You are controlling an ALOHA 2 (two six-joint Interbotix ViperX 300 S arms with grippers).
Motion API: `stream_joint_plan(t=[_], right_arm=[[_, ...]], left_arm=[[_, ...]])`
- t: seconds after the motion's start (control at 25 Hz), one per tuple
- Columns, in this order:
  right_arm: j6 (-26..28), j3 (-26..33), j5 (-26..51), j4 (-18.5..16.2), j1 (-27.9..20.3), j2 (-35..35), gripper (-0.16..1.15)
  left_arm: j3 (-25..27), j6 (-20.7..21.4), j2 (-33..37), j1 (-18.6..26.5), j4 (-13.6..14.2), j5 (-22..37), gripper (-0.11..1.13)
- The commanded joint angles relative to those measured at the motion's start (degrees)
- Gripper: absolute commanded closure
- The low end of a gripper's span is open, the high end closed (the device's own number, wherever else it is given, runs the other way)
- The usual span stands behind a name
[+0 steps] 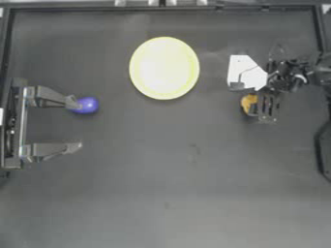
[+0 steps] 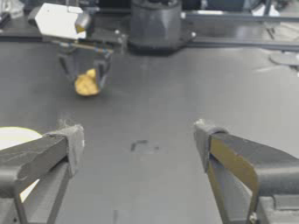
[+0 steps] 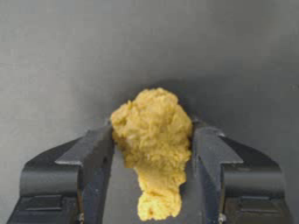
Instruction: Put brown chicken wing on plate
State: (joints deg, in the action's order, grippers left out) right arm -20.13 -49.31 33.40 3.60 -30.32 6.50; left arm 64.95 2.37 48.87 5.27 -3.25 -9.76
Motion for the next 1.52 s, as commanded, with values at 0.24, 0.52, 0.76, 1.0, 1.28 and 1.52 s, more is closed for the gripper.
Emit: stream_joint_plan(t=[0.24,0.52,0.76,1.0,1.28,1.52], right_arm=[[-0.62,9.14,5.27,1.23,0.62,4.04,0.74],[-2.81,16.87,6.68,0.00,0.53,1.85,0.73],[-7.03,26.28,7.12,0.44,0.09,-6.15,0.73],[-10.55,35.51,7.65,1.14,-0.35,-14.24,0.73],[-16.35,44.47,7.73,6.86,-1.14,-22.24,0.73],[-19.86,50.01,9.49,11.60,-1.76,-27.25,0.73]], left_arm=[[-1.23,-0.09,-0.62,0.09,-0.35,-0.26,-0.01],[-1.14,-0.09,-1.14,0.09,-0.35,-0.26,-0.01],[-1.05,0.00,-2.29,0.09,-0.35,-0.26,-0.01],[-1.14,-0.09,-2.46,0.18,-0.35,-0.26,-0.01],[-1.05,-0.09,-2.99,0.44,-0.35,-0.26,-0.01],[-1.05,-0.09,-3.08,0.70,-0.35,-0.26,-0.01]])
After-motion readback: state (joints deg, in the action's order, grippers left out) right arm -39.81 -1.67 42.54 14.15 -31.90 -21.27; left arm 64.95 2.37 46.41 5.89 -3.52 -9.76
